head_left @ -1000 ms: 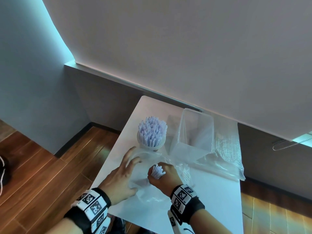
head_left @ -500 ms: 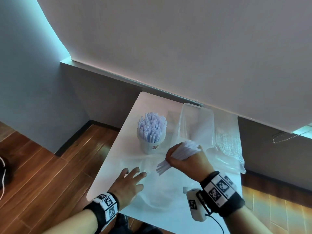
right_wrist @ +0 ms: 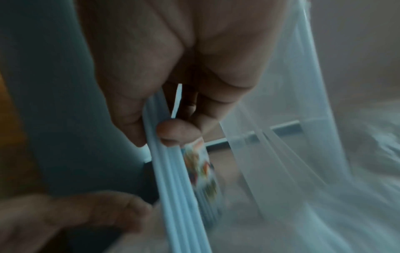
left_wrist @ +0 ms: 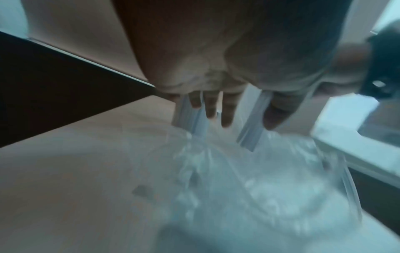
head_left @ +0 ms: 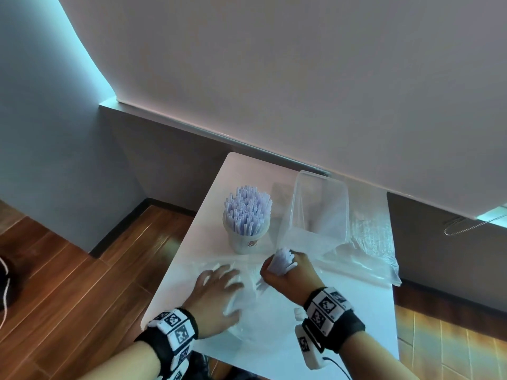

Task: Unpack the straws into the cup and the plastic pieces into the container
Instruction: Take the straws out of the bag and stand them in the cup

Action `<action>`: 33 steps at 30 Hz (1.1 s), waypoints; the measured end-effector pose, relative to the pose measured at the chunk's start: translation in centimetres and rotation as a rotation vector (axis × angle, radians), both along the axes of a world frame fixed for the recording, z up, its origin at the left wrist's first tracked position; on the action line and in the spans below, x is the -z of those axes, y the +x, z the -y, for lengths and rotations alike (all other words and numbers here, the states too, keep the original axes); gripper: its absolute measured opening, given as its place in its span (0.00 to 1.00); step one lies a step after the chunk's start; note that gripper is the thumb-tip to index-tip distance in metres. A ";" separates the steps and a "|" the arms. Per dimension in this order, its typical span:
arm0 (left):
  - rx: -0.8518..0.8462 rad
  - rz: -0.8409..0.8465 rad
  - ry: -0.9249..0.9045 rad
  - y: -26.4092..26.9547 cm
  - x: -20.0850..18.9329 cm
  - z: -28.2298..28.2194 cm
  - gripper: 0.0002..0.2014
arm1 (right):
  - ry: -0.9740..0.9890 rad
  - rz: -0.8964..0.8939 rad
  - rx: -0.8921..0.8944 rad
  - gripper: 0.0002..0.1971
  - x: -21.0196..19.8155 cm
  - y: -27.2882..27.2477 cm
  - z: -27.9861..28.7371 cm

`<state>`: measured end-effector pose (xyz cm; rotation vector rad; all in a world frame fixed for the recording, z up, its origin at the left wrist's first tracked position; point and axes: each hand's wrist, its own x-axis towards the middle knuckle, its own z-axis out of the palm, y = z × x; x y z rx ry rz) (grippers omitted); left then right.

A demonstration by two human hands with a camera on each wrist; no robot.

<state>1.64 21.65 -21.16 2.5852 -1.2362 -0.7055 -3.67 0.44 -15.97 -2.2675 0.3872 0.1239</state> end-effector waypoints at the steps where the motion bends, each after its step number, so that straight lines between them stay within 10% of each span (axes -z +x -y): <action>1: -0.135 0.026 -0.145 1.1 -1.1 0.2 0.30 | -0.002 0.066 -0.015 0.11 -2.3 0.9 0.1; 5: -0.579 -0.008 -0.578 4.6 -3.4 1.8 0.44 | -0.015 0.242 -0.094 0.08 -9.5 2.9 0.6; 10: -0.668 -0.301 -0.653 7.1 -2.4 5.0 0.69 | -0.044 0.226 -0.136 0.05 -12.3 6.7 1.1; 26: -0.686 -0.537 -0.614 10.0 -0.4 6.6 0.58 | -0.060 0.114 -0.200 0.04 -9.6 10.4 0.7; 33: -0.655 -0.582 -0.654 10.5 -0.6 7.1 0.59 | -0.095 0.129 -0.238 0.29 -9.0 9.4 0.9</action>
